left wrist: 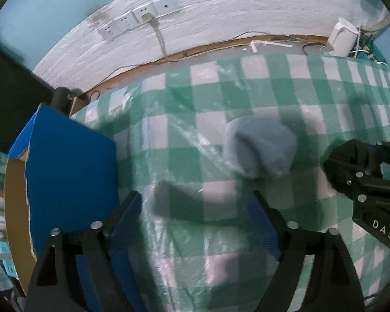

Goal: Organize soft objects
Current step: 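Grasp the black sock with the right tool while the left tool grasps the grey sock, then carry the black and grey socks over the box with both tools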

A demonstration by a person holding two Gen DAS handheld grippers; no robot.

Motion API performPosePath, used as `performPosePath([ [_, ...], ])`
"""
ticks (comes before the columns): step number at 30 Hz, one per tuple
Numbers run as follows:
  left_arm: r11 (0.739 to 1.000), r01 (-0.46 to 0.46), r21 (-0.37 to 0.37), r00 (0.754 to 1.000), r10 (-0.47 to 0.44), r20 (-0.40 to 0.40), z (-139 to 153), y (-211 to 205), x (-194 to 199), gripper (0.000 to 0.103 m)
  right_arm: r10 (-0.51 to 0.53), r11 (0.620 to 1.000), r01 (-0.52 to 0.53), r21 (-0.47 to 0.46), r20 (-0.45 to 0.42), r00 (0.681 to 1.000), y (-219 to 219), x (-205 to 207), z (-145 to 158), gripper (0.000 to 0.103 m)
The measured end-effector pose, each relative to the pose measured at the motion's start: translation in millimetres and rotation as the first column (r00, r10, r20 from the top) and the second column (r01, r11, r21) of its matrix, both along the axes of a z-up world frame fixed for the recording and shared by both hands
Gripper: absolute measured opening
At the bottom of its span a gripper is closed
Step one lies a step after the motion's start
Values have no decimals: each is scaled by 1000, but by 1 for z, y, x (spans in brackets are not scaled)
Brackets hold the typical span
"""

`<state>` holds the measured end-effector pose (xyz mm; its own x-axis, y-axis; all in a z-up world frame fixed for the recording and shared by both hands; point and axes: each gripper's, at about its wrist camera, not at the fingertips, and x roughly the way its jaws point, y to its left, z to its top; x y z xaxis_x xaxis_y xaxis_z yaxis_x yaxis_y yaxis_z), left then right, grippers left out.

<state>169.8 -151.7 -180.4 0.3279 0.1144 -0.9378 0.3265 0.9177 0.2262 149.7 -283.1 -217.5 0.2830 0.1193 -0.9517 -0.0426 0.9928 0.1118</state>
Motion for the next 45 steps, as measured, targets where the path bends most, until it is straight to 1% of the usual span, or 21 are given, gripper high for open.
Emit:
performPosePath([
  [3,1000,26,-18,1000,-26,9,2,-10,1,89,-42,999,42,18,4,999,-15,-4,4,37],
  [5,999,51,-15,999,-50,14,3,-20,2,89,-60,998,60,28,9,998,-22,-8,5,37],
  [10,995,87,42,995,-89,39,-1,-43,9,90,-80,996,79,43,20,997,-29,-16,8,37],
  [16,990,108,94,993,-112,33,-13,-59,19,90,-99,993,97,61,26,995,-38,-22,10,37],
  [22,991,113,67,993,-114,18,-16,-65,28,90,-112,991,110,70,27,993,-42,-29,12,38],
  [23,992,114,61,993,-115,20,-16,-66,29,86,-114,991,112,71,27,993,-43,-28,12,38],
  [24,992,115,53,993,-116,23,-15,-67,30,76,-116,991,114,72,27,993,-43,-28,12,38],
  [25,992,116,40,993,-117,27,-14,-67,31,70,-119,990,117,74,26,993,-44,-28,11,38],
  [26,993,117,26,993,-117,28,-13,-67,31,55,-123,990,121,74,26,992,-45,-29,11,38],
  [27,993,116,7,993,-116,28,-12,-66,31,45,-125,990,123,74,24,992,-46,-29,11,38],
  [28,993,115,-12,993,-115,20,-12,-66,32,44,-126,990,124,73,23,992,-46,-28,10,38],
  [29,993,111,-35,994,-111,5,-12,-64,32,40,-127,989,125,73,24,992,-46,-29,11,38],
  [30,993,104,-54,995,-104,-8,-12,-63,33,32,-125,990,123,73,25,992,-46,-28,11,38],
  [33,992,85,-88,996,-86,-1,-12,-56,33,26,-122,990,120,74,31,992,-47,-30,12,38],
  [38,988,84,-129,996,-87,-13,-9,-47,29,23,-125,990,121,74,41,991,-45,-32,16,38],
  [43,981,79,-179,996,-84,-24,-4,-37,18,22,-115,991,111,72,58,992,-40,-33,25,38],
  [45,979,77,-188,996,-84,-25,-2,-33,14,22,-112,992,108,70,62,992,-38,-34,28,38],
])
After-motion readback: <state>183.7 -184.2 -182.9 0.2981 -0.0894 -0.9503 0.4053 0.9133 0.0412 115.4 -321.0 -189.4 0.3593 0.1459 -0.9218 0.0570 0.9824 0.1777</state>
